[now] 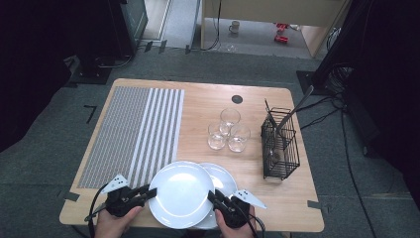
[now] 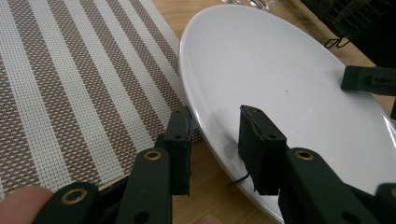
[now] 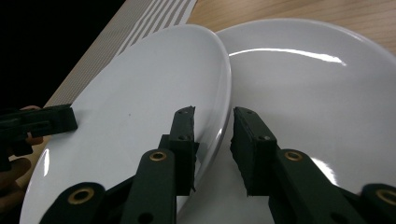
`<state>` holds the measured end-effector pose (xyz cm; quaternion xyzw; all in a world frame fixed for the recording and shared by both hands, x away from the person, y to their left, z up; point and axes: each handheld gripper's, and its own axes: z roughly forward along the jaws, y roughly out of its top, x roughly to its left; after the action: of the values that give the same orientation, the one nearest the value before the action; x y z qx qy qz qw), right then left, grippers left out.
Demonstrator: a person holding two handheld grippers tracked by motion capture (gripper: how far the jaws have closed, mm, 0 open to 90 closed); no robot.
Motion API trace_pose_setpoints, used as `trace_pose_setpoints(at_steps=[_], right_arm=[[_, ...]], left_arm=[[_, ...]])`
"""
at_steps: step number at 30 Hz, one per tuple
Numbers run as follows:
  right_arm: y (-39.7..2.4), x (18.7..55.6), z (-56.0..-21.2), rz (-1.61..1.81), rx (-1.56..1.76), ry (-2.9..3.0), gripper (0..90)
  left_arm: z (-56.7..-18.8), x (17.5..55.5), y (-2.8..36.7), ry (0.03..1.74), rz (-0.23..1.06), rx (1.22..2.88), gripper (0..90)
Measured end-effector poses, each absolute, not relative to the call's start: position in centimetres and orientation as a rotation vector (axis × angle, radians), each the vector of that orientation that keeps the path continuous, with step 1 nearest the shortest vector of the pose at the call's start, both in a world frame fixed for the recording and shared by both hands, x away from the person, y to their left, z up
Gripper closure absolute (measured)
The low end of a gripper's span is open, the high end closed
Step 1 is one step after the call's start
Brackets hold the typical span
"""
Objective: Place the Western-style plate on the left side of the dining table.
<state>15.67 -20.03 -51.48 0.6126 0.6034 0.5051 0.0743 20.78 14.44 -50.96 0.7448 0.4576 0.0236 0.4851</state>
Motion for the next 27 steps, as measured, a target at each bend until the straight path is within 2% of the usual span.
trace_pose_setpoints(at_steps=[9,11,21,27], right_arm=[[-19.5,15.7,-51.6,1.556,1.886,1.794,72.9],[-19.4,15.8,-51.4,1.570,1.893,1.780,73.9],[-18.7,17.0,-50.6,1.627,1.921,1.738,77.4],[-18.0,17.6,-49.7,1.643,1.875,1.754,78.1]], left_arm=[[-51.2,20.7,14.6,1.134,0.037,1.790,66.0],[-51.1,20.8,14.9,1.121,-0.027,1.730,67.9],[-50.3,20.7,15.6,1.152,-0.027,1.644,73.2],[-49.0,20.3,16.1,1.131,0.082,1.647,73.5]])
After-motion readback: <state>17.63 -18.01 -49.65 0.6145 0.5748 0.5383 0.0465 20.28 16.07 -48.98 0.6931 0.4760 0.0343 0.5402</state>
